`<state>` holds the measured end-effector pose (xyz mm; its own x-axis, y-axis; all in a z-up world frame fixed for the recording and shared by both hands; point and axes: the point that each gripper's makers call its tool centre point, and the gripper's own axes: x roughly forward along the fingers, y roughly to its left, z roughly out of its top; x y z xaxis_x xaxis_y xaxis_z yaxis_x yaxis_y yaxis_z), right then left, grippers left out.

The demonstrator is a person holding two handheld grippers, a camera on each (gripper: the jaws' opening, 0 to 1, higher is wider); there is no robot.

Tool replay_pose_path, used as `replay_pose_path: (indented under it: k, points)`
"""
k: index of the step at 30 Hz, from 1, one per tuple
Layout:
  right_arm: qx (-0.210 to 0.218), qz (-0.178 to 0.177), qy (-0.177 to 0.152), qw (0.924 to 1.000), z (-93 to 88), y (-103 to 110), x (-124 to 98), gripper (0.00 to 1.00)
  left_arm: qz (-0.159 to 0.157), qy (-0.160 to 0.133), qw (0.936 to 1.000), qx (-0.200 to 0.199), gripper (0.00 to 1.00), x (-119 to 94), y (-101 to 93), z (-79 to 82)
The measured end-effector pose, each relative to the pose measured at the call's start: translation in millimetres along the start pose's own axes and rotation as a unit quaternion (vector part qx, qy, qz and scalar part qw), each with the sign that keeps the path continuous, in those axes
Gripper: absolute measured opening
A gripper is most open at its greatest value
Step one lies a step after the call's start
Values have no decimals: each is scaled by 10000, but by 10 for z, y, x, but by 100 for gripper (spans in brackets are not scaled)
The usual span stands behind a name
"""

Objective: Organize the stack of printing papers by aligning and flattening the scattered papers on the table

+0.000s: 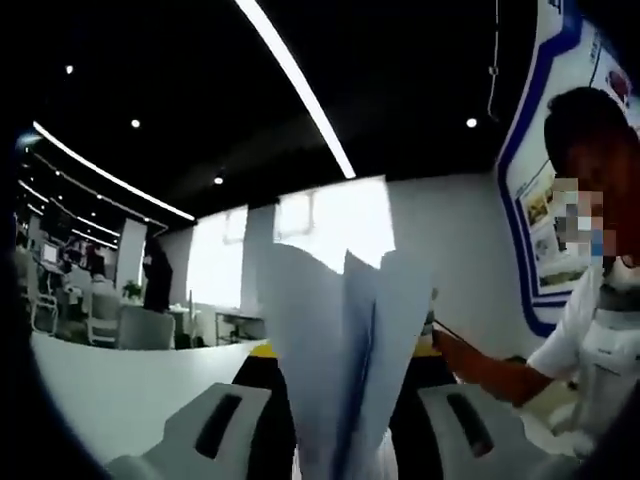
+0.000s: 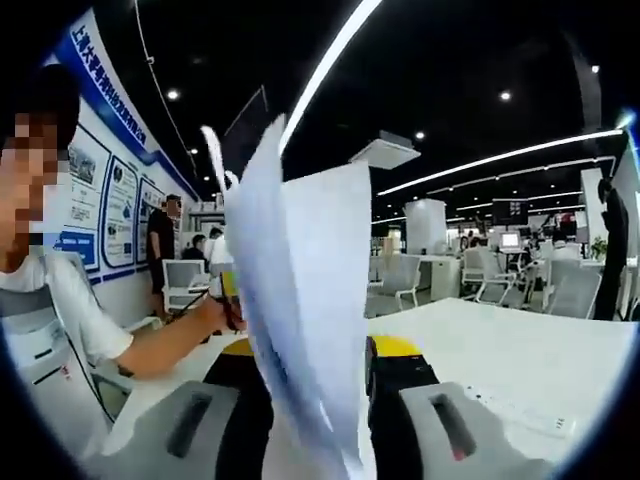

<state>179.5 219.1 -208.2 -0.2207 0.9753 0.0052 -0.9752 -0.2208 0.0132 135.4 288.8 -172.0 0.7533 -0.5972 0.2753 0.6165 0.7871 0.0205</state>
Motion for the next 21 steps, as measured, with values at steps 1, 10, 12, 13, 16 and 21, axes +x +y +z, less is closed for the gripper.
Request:
replay_pose_path:
  k: [1,10,12,13,16,21]
  points:
    - [4,13,1,10000,-5,7,5,25,-18,175,9993,329,21,34,-10,-89]
    - [33,-51,-5,10000,-12,-10,13,32,-352,-380,9986,-144,6,208,-108,-37]
    - [92,-171,37,9998,-34,-94,2,36,-338,-433,9981,-284,6,195,-75,-35]
    - [154,-242,46,9996,-49,-151,13,37,-275,-416,9980,-376,6,195,-38,-60]
    - [203,-282,92,9994,-92,-207,63,40,-184,-436,9973,-556,17,244,19,-138]
    - [38,-409,207,9989,-89,-218,68,48,-292,-254,9990,-236,28,381,-123,-259]
